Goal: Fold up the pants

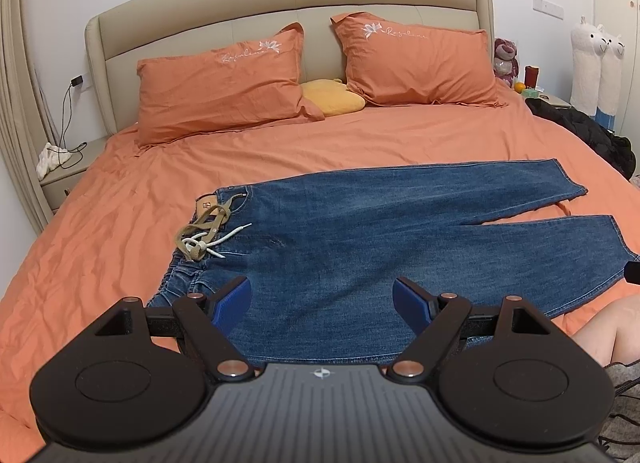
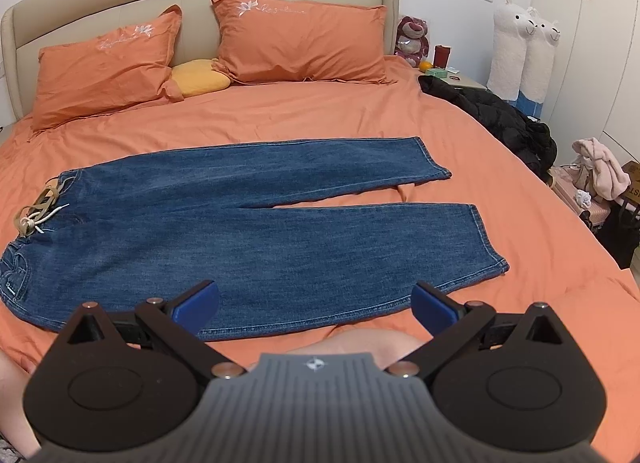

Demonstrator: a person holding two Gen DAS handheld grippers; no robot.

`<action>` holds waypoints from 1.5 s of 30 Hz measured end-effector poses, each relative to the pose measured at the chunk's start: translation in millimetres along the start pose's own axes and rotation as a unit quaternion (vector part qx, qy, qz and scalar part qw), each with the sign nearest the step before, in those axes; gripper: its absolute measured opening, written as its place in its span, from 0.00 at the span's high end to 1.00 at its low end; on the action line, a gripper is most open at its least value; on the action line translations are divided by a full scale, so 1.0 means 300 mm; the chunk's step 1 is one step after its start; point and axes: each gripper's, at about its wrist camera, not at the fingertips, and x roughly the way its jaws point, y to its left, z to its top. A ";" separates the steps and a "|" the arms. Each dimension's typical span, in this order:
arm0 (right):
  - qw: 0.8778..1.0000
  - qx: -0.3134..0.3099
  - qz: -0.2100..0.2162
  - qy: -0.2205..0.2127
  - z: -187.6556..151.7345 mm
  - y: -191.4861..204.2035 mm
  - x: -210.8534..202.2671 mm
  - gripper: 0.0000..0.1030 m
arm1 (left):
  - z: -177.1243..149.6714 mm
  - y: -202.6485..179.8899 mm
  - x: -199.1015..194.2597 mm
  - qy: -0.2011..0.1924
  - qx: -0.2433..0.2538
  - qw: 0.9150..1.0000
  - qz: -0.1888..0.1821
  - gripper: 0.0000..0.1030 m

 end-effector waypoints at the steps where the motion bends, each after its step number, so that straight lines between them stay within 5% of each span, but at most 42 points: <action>1: 1.000 0.000 0.000 0.000 0.000 0.000 0.001 0.05 | 0.000 0.000 0.000 0.000 0.000 1.000 0.000 0.09; 30: 1.000 0.001 -0.006 0.004 -0.003 0.006 0.024 0.05 | 0.001 0.006 0.011 0.001 -0.005 1.000 -0.013 0.14; 38: 0.998 0.042 0.022 -0.036 0.005 -0.092 0.052 0.05 | 0.042 0.079 0.041 -0.004 0.051 0.999 -0.007 0.16; 45: 0.998 -0.017 0.012 -0.067 0.076 -0.210 0.134 0.05 | 0.137 0.191 0.091 -0.011 0.154 0.988 0.021 0.16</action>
